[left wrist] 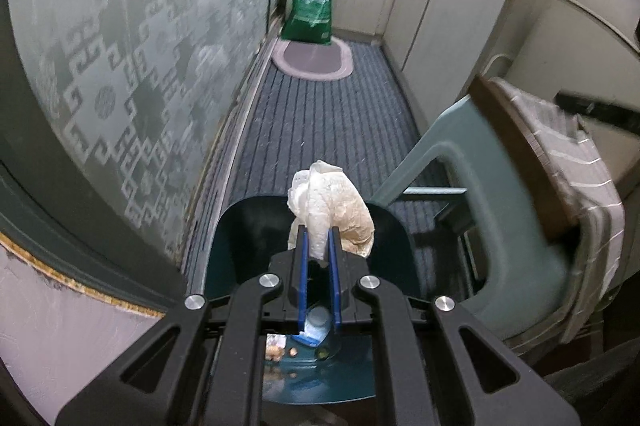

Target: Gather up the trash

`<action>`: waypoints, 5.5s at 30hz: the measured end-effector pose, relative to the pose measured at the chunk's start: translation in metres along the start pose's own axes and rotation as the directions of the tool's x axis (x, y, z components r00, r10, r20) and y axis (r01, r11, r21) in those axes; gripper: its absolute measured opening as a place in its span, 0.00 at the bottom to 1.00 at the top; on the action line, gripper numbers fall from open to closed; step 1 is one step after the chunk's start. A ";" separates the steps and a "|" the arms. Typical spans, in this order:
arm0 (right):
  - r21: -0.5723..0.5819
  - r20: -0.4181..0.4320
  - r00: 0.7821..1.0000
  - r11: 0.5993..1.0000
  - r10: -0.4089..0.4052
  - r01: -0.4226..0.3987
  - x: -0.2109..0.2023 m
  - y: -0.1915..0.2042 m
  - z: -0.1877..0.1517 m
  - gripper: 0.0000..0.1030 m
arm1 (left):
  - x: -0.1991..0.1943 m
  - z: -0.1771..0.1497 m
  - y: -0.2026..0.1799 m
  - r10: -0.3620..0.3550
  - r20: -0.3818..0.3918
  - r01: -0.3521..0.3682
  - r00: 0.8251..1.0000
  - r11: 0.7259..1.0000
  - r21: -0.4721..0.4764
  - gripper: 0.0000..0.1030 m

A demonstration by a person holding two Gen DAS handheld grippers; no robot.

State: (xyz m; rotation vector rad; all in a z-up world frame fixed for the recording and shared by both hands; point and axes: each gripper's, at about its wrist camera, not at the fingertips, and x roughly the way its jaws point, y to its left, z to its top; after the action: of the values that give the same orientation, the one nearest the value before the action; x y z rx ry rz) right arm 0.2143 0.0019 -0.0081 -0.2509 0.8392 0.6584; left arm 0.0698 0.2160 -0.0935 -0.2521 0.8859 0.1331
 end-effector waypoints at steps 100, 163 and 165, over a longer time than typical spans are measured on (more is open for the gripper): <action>-0.244 -0.221 0.961 0.944 0.168 -0.222 0.058 0.150 -0.072 0.37 | -0.174 0.019 -0.058 -0.067 0.349 0.034 0.935 0.994 0.101 0.19; 0.004 0.258 0.966 1.000 0.000 -0.001 -0.199 -0.026 -0.142 0.97 | -0.180 -0.024 -0.130 0.041 0.380 -0.089 0.924 0.990 0.107 0.97; -0.006 0.258 0.966 1.000 0.010 -0.009 -0.201 -0.023 -0.146 0.97 | -0.181 -0.025 -0.130 0.050 0.368 -0.093 0.928 0.991 0.100 0.97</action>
State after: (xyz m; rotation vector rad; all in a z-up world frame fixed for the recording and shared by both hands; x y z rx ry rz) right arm 0.0423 -0.1704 0.0476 -0.1610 0.5884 0.6854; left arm -0.0336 0.0825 0.0532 -0.0808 0.5289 0.1887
